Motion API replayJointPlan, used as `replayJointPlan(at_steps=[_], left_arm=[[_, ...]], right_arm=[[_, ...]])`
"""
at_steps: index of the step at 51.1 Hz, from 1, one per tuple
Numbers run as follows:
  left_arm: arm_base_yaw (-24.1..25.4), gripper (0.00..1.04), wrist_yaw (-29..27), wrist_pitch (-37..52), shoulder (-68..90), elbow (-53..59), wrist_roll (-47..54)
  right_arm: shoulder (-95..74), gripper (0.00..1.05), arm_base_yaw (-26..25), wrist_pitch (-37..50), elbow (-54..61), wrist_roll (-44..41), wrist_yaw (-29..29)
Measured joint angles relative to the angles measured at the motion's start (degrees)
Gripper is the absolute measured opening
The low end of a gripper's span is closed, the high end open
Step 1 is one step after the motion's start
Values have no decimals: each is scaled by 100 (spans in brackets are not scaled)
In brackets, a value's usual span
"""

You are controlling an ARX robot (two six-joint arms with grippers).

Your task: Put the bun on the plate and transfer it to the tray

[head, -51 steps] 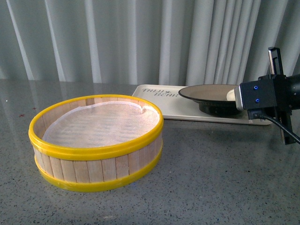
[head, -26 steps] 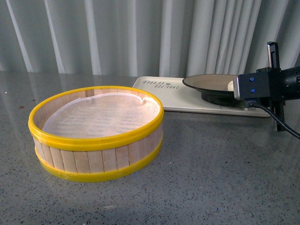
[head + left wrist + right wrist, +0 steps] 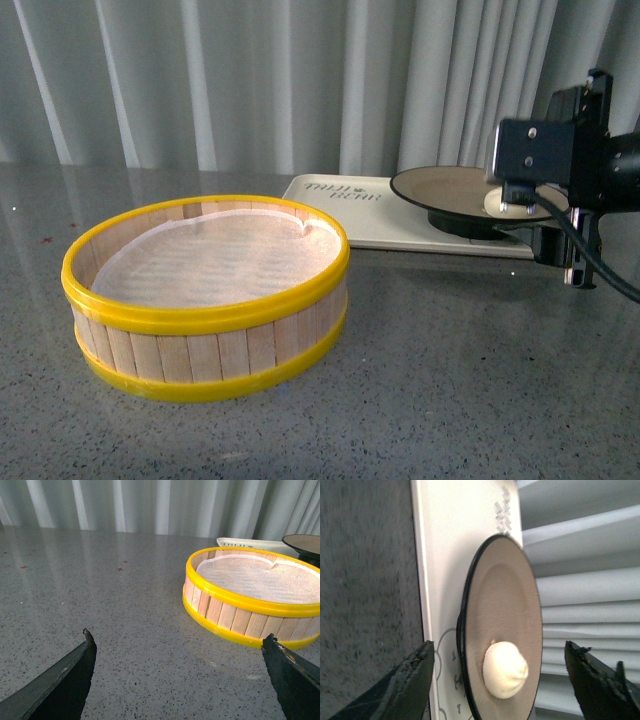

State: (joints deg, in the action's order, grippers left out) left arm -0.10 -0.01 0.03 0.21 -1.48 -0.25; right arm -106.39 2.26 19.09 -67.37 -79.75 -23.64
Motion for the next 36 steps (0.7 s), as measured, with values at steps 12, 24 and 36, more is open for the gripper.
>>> replayJointPlan(at_steps=[12,24,36], left_arm=[[0,98,0,0,0,0,0],[0,98,4,0,0,0,0],[0,98,0,0,0,0,0]], right_arm=[[2380,95,509,479,1438,3526,1298],[3104,80,575,1191,2111,6450,2868],[3956,35,345,1958,3910,7783,2931]])
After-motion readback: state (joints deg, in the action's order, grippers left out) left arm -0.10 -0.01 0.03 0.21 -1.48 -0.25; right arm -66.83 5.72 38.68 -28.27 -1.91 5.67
